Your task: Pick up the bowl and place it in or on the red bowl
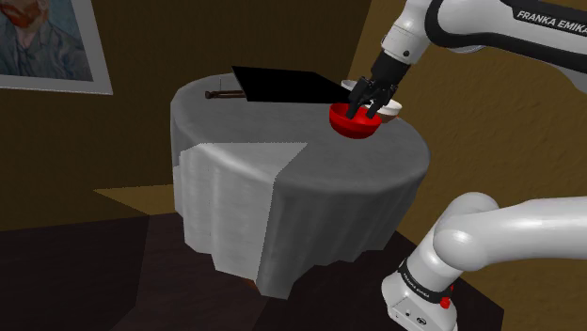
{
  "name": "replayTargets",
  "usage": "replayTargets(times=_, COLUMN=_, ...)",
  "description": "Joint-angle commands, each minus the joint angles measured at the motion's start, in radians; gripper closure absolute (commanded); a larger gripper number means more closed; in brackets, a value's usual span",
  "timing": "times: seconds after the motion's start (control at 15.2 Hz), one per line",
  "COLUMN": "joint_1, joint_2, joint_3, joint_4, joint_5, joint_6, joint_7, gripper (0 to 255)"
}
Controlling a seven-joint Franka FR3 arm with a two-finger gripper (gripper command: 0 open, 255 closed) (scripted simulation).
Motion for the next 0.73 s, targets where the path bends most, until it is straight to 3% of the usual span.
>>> replayTargets(times=0.0, joint_1=0.000, joint_2=0.000, joint_3=0.000, joint_4=0.000, joint_5=0.000, joint_6=0.000, joint_7=0.000, gripper=0)
replayTargets(times=0.66, joint_1=-0.049, joint_2=0.141, joint_3=-0.191, joint_4=0.064, joint_5=-0.168, joint_6=0.018, joint_7=-0.293, gripper=0)
